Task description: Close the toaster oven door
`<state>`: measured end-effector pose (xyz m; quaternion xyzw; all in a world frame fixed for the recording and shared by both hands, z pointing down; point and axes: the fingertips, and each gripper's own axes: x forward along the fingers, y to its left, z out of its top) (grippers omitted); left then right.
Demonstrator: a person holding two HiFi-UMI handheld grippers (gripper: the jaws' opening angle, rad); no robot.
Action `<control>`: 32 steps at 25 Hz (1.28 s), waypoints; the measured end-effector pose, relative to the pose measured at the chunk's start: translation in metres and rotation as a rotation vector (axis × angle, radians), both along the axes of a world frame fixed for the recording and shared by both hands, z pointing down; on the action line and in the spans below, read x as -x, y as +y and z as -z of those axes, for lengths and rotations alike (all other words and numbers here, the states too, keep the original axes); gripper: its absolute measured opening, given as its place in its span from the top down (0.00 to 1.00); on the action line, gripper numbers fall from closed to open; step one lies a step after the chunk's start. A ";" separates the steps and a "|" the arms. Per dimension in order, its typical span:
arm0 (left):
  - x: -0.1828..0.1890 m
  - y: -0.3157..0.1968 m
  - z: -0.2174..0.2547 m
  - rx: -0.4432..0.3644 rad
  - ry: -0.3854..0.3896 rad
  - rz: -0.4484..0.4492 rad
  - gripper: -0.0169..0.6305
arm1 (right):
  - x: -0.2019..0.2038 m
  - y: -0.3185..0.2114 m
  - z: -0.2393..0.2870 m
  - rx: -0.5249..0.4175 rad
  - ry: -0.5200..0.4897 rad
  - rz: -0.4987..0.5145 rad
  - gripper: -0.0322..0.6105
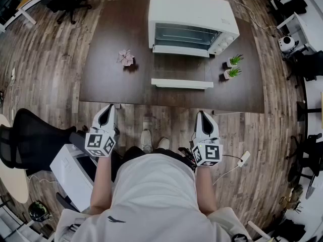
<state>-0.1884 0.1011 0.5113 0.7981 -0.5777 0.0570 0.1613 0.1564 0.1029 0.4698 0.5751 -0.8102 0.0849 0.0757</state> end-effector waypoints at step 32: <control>0.017 -0.067 -0.002 -0.007 0.000 -0.040 0.97 | 0.015 -0.051 -0.010 0.006 0.057 -0.030 0.95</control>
